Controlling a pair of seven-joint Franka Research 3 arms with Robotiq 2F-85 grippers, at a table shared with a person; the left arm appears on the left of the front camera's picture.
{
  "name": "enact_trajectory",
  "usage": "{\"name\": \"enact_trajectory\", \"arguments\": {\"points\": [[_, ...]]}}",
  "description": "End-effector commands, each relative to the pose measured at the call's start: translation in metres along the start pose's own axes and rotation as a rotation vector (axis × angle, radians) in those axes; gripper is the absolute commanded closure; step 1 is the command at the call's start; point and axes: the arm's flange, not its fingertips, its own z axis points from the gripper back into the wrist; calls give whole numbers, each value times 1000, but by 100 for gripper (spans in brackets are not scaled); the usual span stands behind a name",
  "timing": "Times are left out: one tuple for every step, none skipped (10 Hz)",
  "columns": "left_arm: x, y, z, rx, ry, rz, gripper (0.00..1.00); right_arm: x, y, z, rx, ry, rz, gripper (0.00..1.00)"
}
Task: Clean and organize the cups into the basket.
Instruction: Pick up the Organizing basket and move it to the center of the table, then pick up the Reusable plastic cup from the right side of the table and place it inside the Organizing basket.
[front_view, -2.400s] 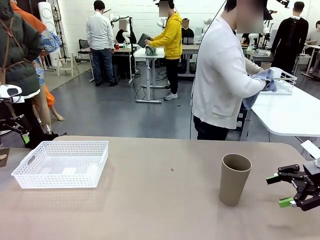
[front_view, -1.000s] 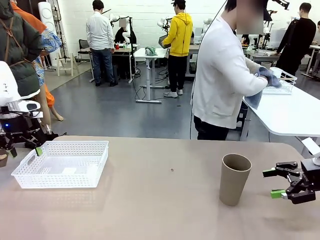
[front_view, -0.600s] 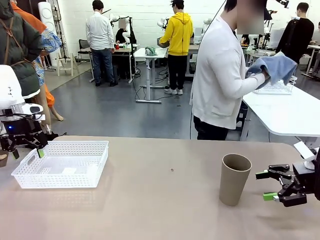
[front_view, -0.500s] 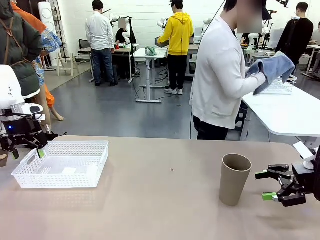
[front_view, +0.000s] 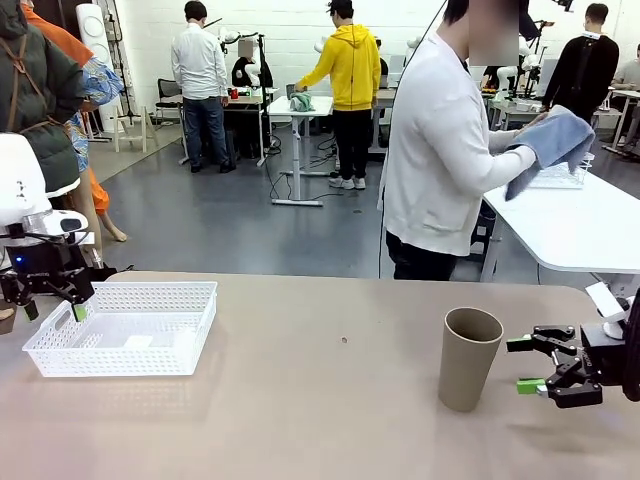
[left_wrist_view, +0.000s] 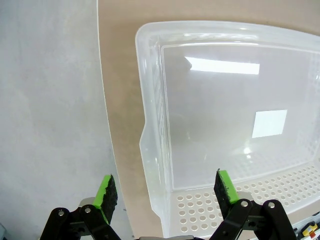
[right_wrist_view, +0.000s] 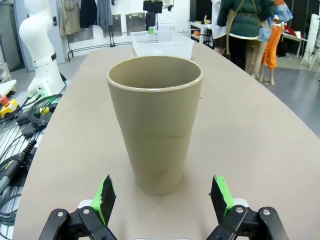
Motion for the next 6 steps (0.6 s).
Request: {"name": "enact_trajectory", "arguments": {"points": [[-7, -2, -4, 33, -18, -15, 0, -10, -2, -26, 39, -6, -5, 0], [-7, 0, -5, 37, -20, -1, 0, -11, -2, -34, 52, -5, -4, 0], [-7, -3, -4, 42, -24, 3, 0, -13, -3, -42, 57, 4, -2, 0], [-8, -3, -4, 44, -26, 1, 0, -15, -4, -47, 60, 6, 4, 0], [-8, -3, -4, 43, -26, -5, 0, -18, -9, -53, 55, -1, 9, 0], [-9, -3, -5, 40, -21, -13, 0, -21, -16, -60, 46, 8, 8, 0]]}}
